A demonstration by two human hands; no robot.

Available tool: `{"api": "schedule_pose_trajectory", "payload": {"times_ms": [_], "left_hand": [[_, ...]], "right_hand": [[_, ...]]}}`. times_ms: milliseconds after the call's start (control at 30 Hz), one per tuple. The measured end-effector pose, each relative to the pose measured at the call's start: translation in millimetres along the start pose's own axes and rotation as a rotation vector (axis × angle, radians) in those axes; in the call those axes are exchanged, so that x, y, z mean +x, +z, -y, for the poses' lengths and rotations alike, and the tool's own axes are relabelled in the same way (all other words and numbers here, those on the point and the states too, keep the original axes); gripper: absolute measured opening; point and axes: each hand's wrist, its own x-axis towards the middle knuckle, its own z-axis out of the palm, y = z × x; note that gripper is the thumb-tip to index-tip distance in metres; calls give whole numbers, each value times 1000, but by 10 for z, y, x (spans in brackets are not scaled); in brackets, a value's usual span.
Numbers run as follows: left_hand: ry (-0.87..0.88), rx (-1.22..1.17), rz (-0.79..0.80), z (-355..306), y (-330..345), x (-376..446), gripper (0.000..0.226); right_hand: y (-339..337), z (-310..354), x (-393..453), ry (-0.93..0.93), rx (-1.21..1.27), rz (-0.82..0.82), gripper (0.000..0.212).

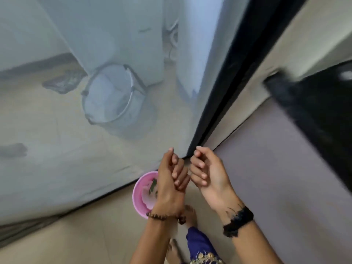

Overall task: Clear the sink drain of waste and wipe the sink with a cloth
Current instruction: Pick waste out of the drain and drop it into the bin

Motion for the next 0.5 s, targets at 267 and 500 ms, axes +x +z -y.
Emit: {"api": "schedule_pose_trajectory", "payload": {"times_ms": [267,500], "left_hand": [[-98,182,504,248,1682,-1274,49],[-262,610,682,1355,2852,-1395,49]], "right_hand": [[66,1253,-1913,-428,82,78,32],[-996,2167,-2621,-677,13,-325,28]]}}
